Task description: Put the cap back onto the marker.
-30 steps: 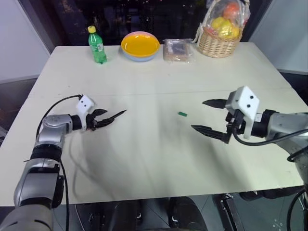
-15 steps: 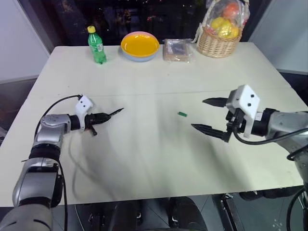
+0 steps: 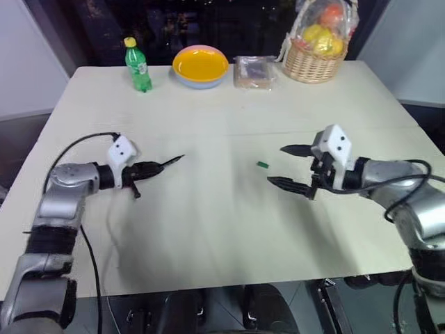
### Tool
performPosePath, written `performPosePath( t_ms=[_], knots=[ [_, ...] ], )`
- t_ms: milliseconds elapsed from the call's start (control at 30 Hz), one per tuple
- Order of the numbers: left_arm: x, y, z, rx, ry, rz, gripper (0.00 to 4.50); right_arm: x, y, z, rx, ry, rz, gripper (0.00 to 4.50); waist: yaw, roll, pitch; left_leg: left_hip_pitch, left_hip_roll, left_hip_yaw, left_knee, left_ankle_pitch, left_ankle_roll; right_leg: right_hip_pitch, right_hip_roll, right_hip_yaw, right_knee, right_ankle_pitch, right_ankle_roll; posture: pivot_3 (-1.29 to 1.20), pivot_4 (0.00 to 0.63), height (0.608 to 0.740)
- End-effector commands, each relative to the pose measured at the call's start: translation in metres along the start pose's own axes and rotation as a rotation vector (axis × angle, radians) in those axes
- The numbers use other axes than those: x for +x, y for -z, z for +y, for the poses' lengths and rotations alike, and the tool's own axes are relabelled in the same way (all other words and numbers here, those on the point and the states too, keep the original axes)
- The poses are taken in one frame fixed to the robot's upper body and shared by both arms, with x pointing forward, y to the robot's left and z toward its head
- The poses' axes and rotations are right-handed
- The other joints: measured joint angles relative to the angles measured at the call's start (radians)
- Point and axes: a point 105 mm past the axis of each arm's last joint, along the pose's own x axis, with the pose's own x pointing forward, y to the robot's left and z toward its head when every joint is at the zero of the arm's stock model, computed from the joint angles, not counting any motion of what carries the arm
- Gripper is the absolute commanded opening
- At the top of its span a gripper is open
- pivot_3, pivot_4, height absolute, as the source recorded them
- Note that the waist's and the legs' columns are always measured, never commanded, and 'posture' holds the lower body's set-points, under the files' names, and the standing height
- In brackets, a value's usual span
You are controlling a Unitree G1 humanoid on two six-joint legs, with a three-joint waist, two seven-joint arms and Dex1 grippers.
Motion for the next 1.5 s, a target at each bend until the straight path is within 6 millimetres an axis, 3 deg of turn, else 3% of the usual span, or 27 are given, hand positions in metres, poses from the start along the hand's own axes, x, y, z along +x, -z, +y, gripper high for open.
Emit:
performPosePath(
  t_ms=[33, 300, 567, 1033, 1133, 1367, 1500],
  knots=[
    [-0.015, -0.027, -0.004, 0.042, -0.049, -0.053, 0.08, 0.007, 0.000, -0.015, -0.011, 0.001, -0.032, 4.50, -0.001, 0.000, 0.000, 0.000, 0.000, 0.000, 0.000, 0.000, -0.001, 0.000, 0.000, 0.000, 0.000, 0.000, 0.000, 0.00, 0.150, 0.740],
    [-0.029, -0.050, -0.034, 0.034, -0.069, -0.084, 0.08, 0.038, 0.028, -0.035, 0.056, -0.047, -0.008, 4.50, -0.003, 0.000, 0.000, 0.000, 0.000, 0.000, 0.000, 0.002, -0.003, 0.000, 0.000, 0.000, 0.000, 0.000, 0.000, 0.00, 0.150, 0.740],
    [-0.036, -0.056, -0.043, 0.022, -0.097, -0.084, 0.08, 0.064, 0.045, -0.040, 0.069, -0.078, 0.018, 4.50, -0.017, 0.000, 0.000, 0.000, 0.000, 0.000, 0.000, 0.003, -0.006, 0.000, 0.001, 0.000, 0.000, 0.000, 0.000, 0.00, 0.150, 0.740],
    [-0.038, -0.059, -0.051, 0.014, -0.117, -0.073, 0.08, 0.074, 0.065, -0.047, 0.073, -0.051, 0.066, 4.50, -0.022, 0.000, 0.000, 0.001, 0.000, -0.001, -0.001, 0.005, -0.009, 0.001, 0.001, 0.000, 0.001, 0.000, 0.000, 0.00, 0.150, 0.740],
    [-0.038, -0.058, -0.051, 0.014, -0.117, -0.070, 0.00, 0.074, 0.068, -0.047, 0.072, -0.052, 0.074, 3.61, -0.021, 0.000, 0.000, 0.001, 0.000, -0.001, -0.001, 0.005, -0.009, 0.001, 0.001, 0.000, 0.001, 0.000, 0.000, 0.00, 0.150, 0.740],
    [-0.036, -0.056, -0.053, 0.008, -0.102, -0.063, 0.00, 0.073, 0.071, -0.045, 0.070, -0.057, 0.079, 0.04, -0.022, 0.000, 0.000, 0.001, 0.000, -0.001, -0.001, 0.005, -0.009, 0.001, 0.001, 0.000, 0.000, 0.000, 0.000, 0.00, 0.150, 0.740],
    [-0.034, -0.054, -0.053, -0.001, -0.087, -0.064, 0.00, 0.072, 0.070, -0.044, 0.061, -0.065, 0.076, 0.04, -0.022, 0.000, 0.000, 0.002, 0.000, -0.001, -0.002, 0.005, -0.009, 0.001, 0.001, 0.000, 0.000, 0.000, 0.000, 0.00, 0.150, 0.740]
  ],
)
